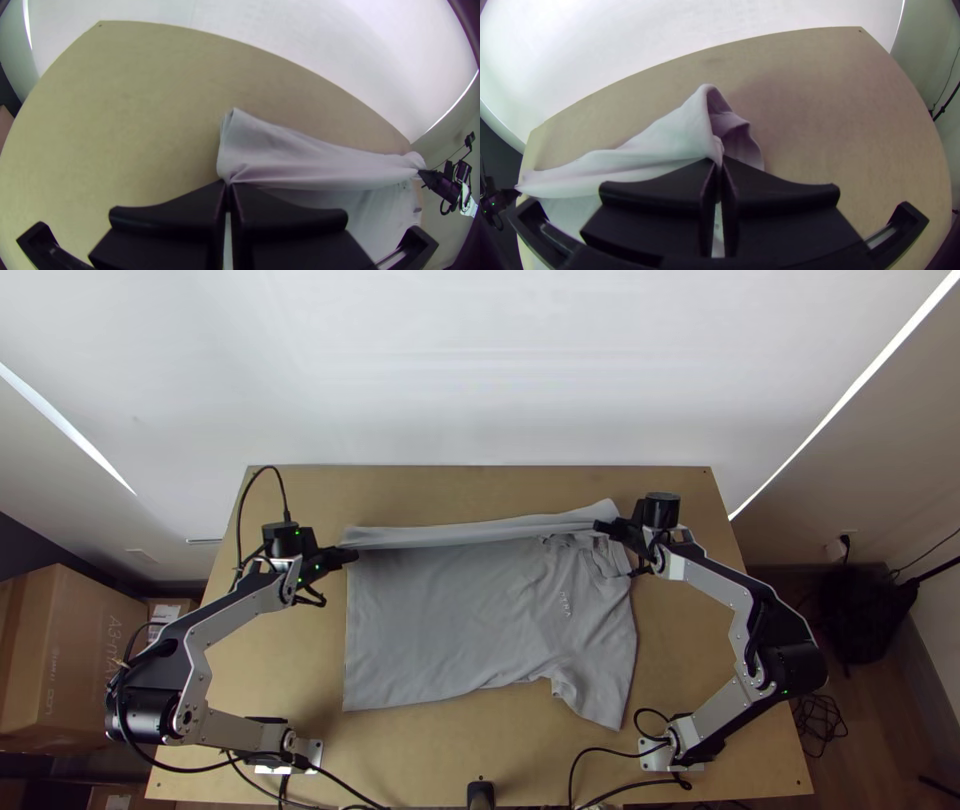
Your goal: Fold the t-shirt
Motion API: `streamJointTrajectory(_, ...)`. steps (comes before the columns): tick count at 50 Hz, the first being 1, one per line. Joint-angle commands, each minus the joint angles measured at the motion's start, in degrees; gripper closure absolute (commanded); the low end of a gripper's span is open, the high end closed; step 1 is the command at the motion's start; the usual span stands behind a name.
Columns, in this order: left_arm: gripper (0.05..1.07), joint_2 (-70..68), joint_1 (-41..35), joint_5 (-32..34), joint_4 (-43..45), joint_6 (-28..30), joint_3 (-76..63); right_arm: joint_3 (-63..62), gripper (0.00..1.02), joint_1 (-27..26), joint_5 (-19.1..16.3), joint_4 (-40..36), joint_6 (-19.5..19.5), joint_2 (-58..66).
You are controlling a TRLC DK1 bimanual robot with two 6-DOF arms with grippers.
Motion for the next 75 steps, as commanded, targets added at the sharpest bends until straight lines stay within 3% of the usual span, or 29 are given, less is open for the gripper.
streamJointTrajectory(1,1.05,-1.7,0.3,-1.0,0.5,-1.5,-3.2,-2.0,1.00,-1.9,2.0,0.7,0.0,-2.2)
streamJointTrajectory(12,1.01,-5.4,-0.2,-1.1,0.8,0.0,-7.4,-5.0,0.97,-1.9,2.0,0.5,0.0,-4.4)
streamJointTrajectory(15,0.83,-6.9,-0.3,-1.0,0.2,0.5,-8.2,-5.5,0.85,-1.9,2.0,-0.6,0.2,-6.1)
streamJointTrajectory(21,0.30,-8.6,-0.1,-1.0,-3.1,2.7,-8.4,-7.3,0.62,-2.5,2.0,-2.1,0.9,-11.6)
streamJointTrajectory(25,0.10,-9.7,0.8,-1.1,-5.6,3.4,-7.6,-7.5,0.51,-2.8,2.0,-6.5,1.5,-15.6)
streamJointTrajectory(36,0.10,-14.3,3.8,-1.0,-9.7,6.0,-7.2,-8.8,0.19,-2.3,1.6,-20.8,1.1,-27.8)
streamJointTrajectory(43,0.10,-19.6,5.9,1.1,-13.6,7.0,-6.8,-10.1,0.05,-2.2,0.7,-29.7,1.0,-34.4)
streamJointTrajectory(60,0.10,-31.7,6.6,3.9,-24.1,8.2,-4.3,-17.6,0.04,-2.5,0.0,-45.5,1.3,-47.4)
streamJointTrajectory(65,0.10,-33.0,6.6,3.9,-26.6,8.2,-3.5,-18.3,0.05,-2.1,-2.3,-52.6,1.6,-47.6)
streamJointTrajectory(71,0.10,-35.1,6.6,4.0,-28.4,8.1,-3.1,-20.2,0.07,-2.0,-6.3,-57.5,2.9,-46.9)
streamJointTrajectory(75,0.10,-36.1,6.6,4.4,-29.5,7.8,-2.7,-21.6,0.19,-2.1,-6.7,-57.7,2.9,-46.8)
